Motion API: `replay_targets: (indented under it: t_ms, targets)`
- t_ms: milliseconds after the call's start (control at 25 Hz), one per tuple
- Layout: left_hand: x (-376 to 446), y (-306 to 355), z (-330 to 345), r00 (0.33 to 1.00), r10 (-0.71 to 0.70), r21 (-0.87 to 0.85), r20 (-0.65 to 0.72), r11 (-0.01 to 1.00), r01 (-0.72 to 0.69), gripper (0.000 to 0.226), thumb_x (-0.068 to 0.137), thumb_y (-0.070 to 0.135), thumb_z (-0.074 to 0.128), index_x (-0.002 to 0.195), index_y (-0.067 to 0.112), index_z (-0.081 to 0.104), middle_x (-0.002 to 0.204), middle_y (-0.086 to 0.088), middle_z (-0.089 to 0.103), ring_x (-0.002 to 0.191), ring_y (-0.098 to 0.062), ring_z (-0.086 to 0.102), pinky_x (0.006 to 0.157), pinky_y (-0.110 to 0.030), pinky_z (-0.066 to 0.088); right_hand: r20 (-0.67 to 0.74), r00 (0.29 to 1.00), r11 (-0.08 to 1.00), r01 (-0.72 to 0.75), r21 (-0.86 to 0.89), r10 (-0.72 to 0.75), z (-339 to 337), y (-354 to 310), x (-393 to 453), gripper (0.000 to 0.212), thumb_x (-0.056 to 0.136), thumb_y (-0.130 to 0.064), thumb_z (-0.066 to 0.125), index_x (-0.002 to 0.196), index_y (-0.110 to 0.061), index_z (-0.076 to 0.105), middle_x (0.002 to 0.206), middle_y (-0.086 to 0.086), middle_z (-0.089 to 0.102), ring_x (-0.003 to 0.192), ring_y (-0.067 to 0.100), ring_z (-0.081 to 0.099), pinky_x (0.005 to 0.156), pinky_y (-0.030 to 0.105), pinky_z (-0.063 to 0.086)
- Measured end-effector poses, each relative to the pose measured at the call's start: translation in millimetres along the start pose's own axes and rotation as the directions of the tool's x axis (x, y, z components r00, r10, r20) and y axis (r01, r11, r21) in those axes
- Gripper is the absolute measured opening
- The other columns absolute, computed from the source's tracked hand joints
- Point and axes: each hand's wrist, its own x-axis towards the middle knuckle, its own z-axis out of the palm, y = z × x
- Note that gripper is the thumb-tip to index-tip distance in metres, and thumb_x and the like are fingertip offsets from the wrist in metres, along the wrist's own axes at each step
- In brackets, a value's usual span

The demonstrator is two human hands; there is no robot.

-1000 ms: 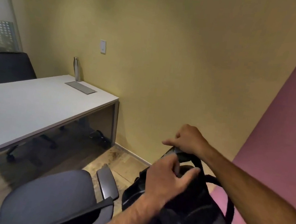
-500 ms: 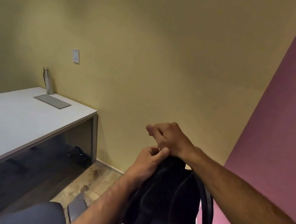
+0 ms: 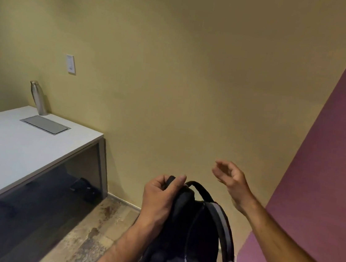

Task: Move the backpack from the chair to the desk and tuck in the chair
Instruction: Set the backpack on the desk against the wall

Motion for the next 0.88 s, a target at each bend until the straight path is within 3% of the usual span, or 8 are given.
replay_targets:
  t_ms: [80,160,280,360,480,600,680,880]
  targets:
    - [18,-2,5,1.0,0.018,0.006,-0.018,1.0,-0.018,0.056,0.062,0.056,0.085,0.073,0.005,0.063,0.082,-0.033,0.068,0.072,-0.029,0.057,0.07,-0.046,0.046,0.055,0.983,0.982,-0.173,-0.081,0.177,-37,52,12,0.083,0.066,-0.047,0.091,0.135,-0.021,0.054,0.148,0.015,0.053,0.138,0.029,0.049,0.115,0.041,0.04]
    - [38,1,14,0.998,0.056,0.033,-0.029,0.998,-0.055,0.046,0.065,0.055,0.088,0.067,0.016,0.063,0.076,-0.022,0.068,0.069,-0.026,0.059,0.067,-0.041,0.047,0.158,0.937,0.945,-0.291,-0.147,0.313,-62,99,26,0.115,0.052,-0.055,0.09,0.15,-0.019,0.041,0.16,0.016,0.039,0.148,0.032,0.036,0.122,0.047,0.031]
    - [73,15,28,0.988,0.148,0.058,-0.041,0.988,-0.146,0.039,0.071,0.047,0.09,0.059,0.023,0.062,0.062,-0.002,0.069,0.056,-0.012,0.063,0.053,-0.024,0.05,0.353,0.858,0.927,-0.355,-0.12,0.374,-73,140,58,0.136,0.045,-0.052,0.094,0.159,-0.019,0.027,0.165,0.014,0.032,0.152,0.032,0.032,0.125,0.053,0.027]
    - [95,33,35,0.974,0.222,0.065,-0.038,0.973,-0.22,0.033,0.076,0.039,0.084,0.056,0.024,0.062,0.055,0.007,0.066,0.048,-0.005,0.058,0.047,-0.017,0.046,0.441,0.827,0.931,-0.358,-0.065,0.349,-68,144,89,0.133,0.046,-0.048,0.097,0.157,-0.022,0.029,0.157,0.012,0.044,0.144,0.03,0.046,0.121,0.053,0.037]
    - [128,58,33,0.947,0.307,0.059,-0.09,0.951,-0.303,0.038,0.079,0.037,0.086,0.057,0.023,0.058,0.053,0.007,0.063,0.045,-0.005,0.053,0.045,-0.017,0.044,0.486,0.828,0.955,-0.292,-0.055,0.281,-52,127,142,0.117,0.047,-0.034,0.094,0.15,-0.02,0.04,0.146,0.008,0.056,0.134,0.027,0.054,0.115,0.049,0.045]
    - [162,76,17,0.912,0.376,0.113,-0.165,0.925,-0.362,0.041,0.079,0.041,0.083,0.06,0.019,0.054,0.052,0.005,0.056,0.045,-0.008,0.045,0.045,-0.019,0.041,0.464,0.838,0.954,-0.296,-0.055,0.287,-30,116,186,0.09,0.039,-0.026,0.1,0.123,-0.015,0.069,0.122,0.012,0.076,0.113,0.026,0.071,0.091,0.035,0.059]
    - [187,82,1,0.883,0.411,0.159,-0.228,0.91,-0.383,0.042,0.081,0.039,0.083,0.06,0.019,0.053,0.049,0.007,0.053,0.043,-0.007,0.042,0.043,-0.018,0.038,0.463,0.836,0.952,-0.299,-0.067,0.295,-8,115,212,0.072,0.038,-0.021,0.101,0.106,-0.014,0.079,0.109,0.011,0.081,0.1,0.024,0.077,0.077,0.028,0.061]
    - [242,83,-66,0.836,0.44,0.21,-0.328,0.897,-0.39,0.038,0.076,0.042,0.078,0.061,0.016,0.055,0.05,0.006,0.052,0.044,-0.008,0.043,0.043,-0.018,0.039,0.421,0.874,0.966,-0.259,-0.02,0.243,71,119,267,0.066,0.034,-0.016,0.1,0.096,-0.006,0.08,0.097,0.014,0.082,0.089,0.028,0.08,0.067,0.03,0.062]
